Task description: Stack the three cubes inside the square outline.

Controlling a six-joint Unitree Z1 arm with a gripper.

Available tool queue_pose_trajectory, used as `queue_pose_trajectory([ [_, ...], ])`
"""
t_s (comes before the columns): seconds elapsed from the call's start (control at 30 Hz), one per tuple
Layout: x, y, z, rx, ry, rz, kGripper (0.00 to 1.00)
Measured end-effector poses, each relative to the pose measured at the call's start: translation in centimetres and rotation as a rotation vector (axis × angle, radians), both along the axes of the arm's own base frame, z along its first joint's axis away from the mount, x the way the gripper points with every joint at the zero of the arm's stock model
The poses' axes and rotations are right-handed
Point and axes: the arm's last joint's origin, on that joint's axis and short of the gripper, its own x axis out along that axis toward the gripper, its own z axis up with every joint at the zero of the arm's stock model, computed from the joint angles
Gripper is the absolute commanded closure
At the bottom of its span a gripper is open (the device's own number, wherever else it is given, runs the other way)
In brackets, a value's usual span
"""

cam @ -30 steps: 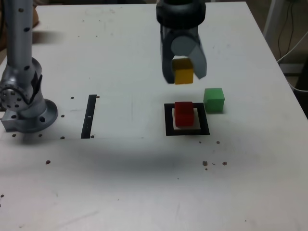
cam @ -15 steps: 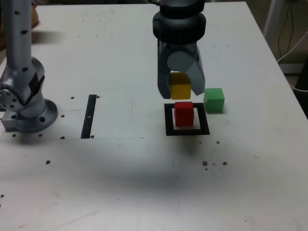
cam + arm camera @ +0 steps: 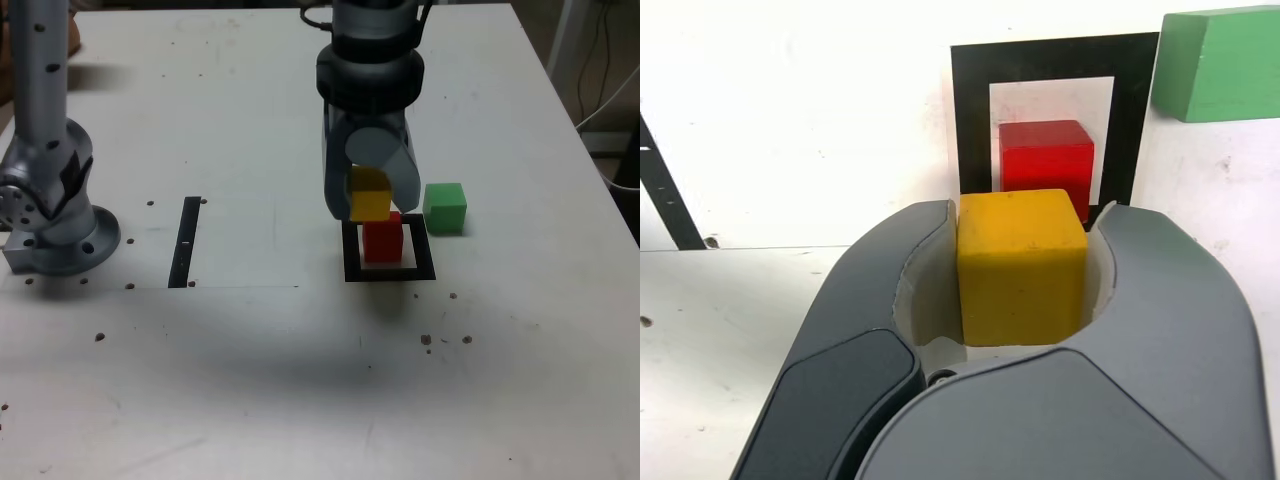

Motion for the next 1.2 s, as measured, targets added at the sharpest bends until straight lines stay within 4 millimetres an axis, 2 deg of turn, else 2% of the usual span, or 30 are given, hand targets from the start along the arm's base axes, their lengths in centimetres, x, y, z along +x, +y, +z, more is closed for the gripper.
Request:
queue_pose_trajectory([
  [0.6,1.0,-0.2,-1.9,-0.002,0.03,0.0,0.86],
  [0.9,1.2,-0.2,-1.8,-0.005,0.016,0.0,0.86],
  [1.2,1.4,-0.2,-1.9,-0.002,0.003,0.0,0.81],
])
